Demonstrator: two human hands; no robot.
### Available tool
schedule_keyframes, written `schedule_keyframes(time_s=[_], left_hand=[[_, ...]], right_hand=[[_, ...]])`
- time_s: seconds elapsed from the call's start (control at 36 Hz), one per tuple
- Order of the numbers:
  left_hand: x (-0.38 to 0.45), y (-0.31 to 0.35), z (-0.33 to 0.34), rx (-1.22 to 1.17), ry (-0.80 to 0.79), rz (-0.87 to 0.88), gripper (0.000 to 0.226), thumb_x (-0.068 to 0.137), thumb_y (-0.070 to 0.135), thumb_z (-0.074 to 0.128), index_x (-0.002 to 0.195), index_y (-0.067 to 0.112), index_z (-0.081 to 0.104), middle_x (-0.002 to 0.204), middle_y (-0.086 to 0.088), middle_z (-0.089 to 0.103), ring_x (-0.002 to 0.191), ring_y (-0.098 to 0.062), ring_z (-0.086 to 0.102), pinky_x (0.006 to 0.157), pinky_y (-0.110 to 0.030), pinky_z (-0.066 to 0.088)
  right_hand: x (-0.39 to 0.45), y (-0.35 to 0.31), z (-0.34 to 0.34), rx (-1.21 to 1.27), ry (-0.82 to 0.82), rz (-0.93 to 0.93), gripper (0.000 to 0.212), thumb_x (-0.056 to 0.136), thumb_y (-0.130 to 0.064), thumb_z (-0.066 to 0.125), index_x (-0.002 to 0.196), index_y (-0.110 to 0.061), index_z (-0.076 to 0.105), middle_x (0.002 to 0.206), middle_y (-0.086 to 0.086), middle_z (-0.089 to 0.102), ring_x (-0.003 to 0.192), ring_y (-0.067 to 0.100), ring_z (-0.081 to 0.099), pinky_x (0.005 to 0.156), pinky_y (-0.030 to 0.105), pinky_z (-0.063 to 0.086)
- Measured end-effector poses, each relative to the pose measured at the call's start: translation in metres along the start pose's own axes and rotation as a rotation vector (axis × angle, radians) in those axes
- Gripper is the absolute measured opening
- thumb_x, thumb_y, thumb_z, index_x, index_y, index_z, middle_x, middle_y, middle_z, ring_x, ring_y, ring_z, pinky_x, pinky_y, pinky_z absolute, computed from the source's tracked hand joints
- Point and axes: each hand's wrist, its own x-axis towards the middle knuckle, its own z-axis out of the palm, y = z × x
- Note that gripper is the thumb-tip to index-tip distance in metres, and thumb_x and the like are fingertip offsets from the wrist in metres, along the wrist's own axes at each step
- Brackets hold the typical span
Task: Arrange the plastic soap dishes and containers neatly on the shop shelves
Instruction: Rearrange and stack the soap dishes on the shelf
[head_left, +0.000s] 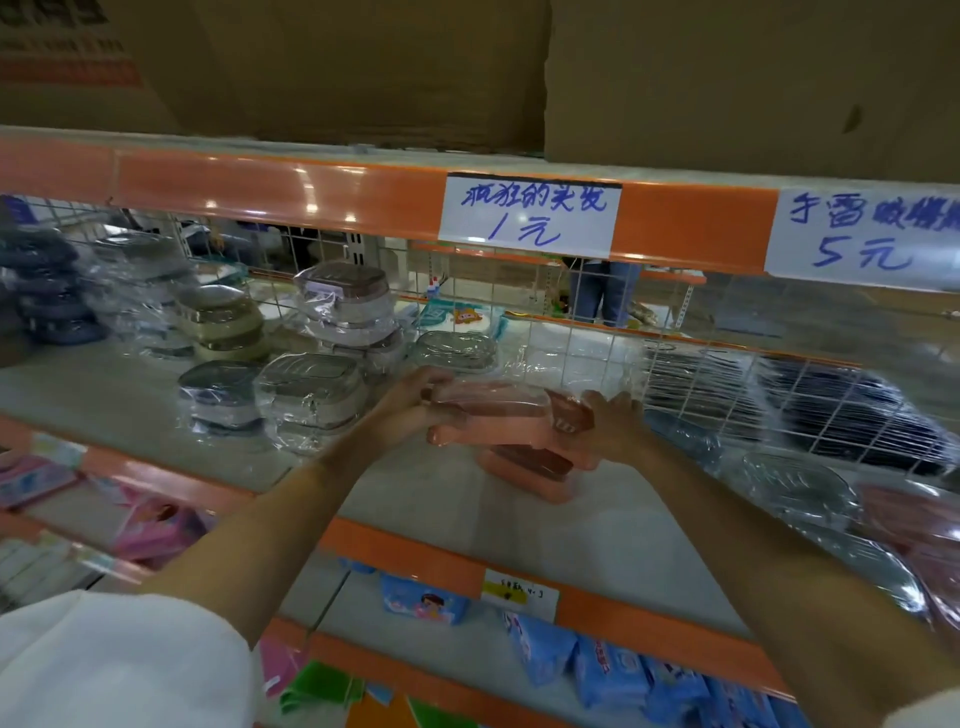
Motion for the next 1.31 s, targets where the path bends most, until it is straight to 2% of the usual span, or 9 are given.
schedule_keyframes(time_s=[0.08, 0.17, 0.25, 0.33, 0.47, 0.58, 0.75, 0.89, 1.31], left_hand=[[-0.002, 0.008, -0.004, -0.043, -0.011, -0.034, 0.078, 0.043, 0.041, 0.081, 0.115, 0.024, 0.057, 0.110, 0.000, 0.058, 0.101, -0.019, 0.057, 0.077, -0.035, 0.048], [-0.005, 0.011, -0.011, -0.086, -0.015, -0.040, 0.079, 0.042, 0.036, 0.082, 0.116, 0.022, 0.057, 0.102, 0.001, 0.061, 0.094, -0.017, 0.059, 0.067, -0.030, 0.047], [-0.007, 0.011, -0.015, -0.132, -0.009, -0.041, 0.067, 0.061, 0.008, 0.082, 0.122, 0.008, 0.056, 0.093, 0.003, 0.060, 0.081, -0.012, 0.058, 0.063, -0.025, 0.044], [-0.011, 0.011, -0.020, -0.122, 0.012, -0.037, 0.072, 0.048, 0.022, 0.085, 0.114, 0.013, 0.058, 0.094, 0.000, 0.059, 0.078, -0.014, 0.057, 0.062, -0.026, 0.044], [-0.013, 0.002, -0.020, -0.124, 0.035, -0.037, 0.049, 0.071, -0.012, 0.071, 0.111, 0.010, 0.054, 0.087, -0.001, 0.057, 0.066, -0.010, 0.054, 0.048, -0.016, 0.042], [-0.015, 0.000, -0.020, -0.103, 0.035, -0.030, 0.053, 0.067, -0.005, 0.078, 0.111, 0.011, 0.054, 0.095, -0.003, 0.057, 0.079, -0.013, 0.056, 0.060, -0.024, 0.046], [-0.012, 0.000, -0.011, -0.087, 0.034, -0.026, 0.053, 0.068, -0.001, 0.079, 0.113, 0.010, 0.053, 0.086, -0.003, 0.058, 0.056, 0.004, 0.056, 0.051, -0.014, 0.043], [-0.004, 0.003, 0.001, -0.035, 0.019, -0.030, 0.058, 0.072, 0.004, 0.080, 0.123, 0.009, 0.053, 0.100, -0.003, 0.057, 0.072, -0.006, 0.054, 0.054, -0.016, 0.044], [0.017, 0.020, 0.023, 0.075, 0.063, 0.018, 0.069, 0.073, 0.014, 0.081, 0.133, 0.014, 0.048, 0.118, 0.002, 0.051, 0.099, -0.011, 0.052, 0.057, -0.003, 0.044]], right_hand=[[-0.011, -0.011, 0.002, 0.059, 0.046, -0.004, 0.104, 0.061, -0.080, 0.057, 0.145, -0.023, 0.030, 0.139, 0.018, 0.030, 0.136, 0.039, 0.022, 0.105, 0.043, 0.033], [-0.011, -0.015, 0.008, 0.083, 0.078, -0.028, 0.086, 0.078, -0.061, 0.065, 0.145, -0.024, 0.027, 0.139, 0.018, 0.026, 0.137, 0.039, 0.018, 0.106, 0.043, 0.032], [-0.010, -0.020, 0.012, 0.126, 0.079, -0.062, 0.086, 0.077, -0.057, 0.069, 0.144, -0.023, 0.028, 0.138, 0.018, 0.024, 0.135, 0.038, 0.021, 0.105, 0.044, 0.035], [-0.009, -0.026, 0.019, 0.118, 0.088, -0.083, 0.085, 0.077, -0.051, 0.071, 0.143, -0.022, 0.027, 0.138, 0.016, 0.021, 0.134, 0.036, 0.022, 0.103, 0.042, 0.038], [-0.013, -0.028, 0.029, -0.009, 0.125, -0.129, 0.103, 0.067, -0.048, 0.081, 0.145, -0.016, 0.021, 0.148, 0.011, 0.012, 0.137, 0.034, 0.015, 0.102, 0.049, 0.042], [-0.018, -0.028, 0.036, -0.059, 0.206, -0.181, 0.103, 0.069, -0.057, 0.073, 0.147, -0.014, 0.020, 0.149, 0.009, 0.017, 0.137, 0.034, 0.017, 0.103, 0.048, 0.042], [-0.017, -0.010, 0.023, -0.050, 0.158, -0.202, 0.119, 0.056, -0.073, 0.068, 0.148, -0.016, 0.019, 0.151, 0.008, 0.016, 0.139, 0.034, 0.017, 0.107, 0.049, 0.037], [-0.006, 0.013, 0.009, -0.090, 0.156, -0.198, 0.101, 0.071, -0.047, 0.078, 0.148, -0.017, 0.021, 0.151, 0.006, 0.021, 0.138, 0.035, 0.022, 0.105, 0.048, 0.038], [0.028, 0.037, -0.001, 0.033, 0.099, -0.192, 0.090, 0.071, -0.031, 0.083, 0.146, -0.020, 0.034, 0.145, 0.019, 0.024, 0.137, 0.036, 0.029, 0.110, 0.039, 0.033]])
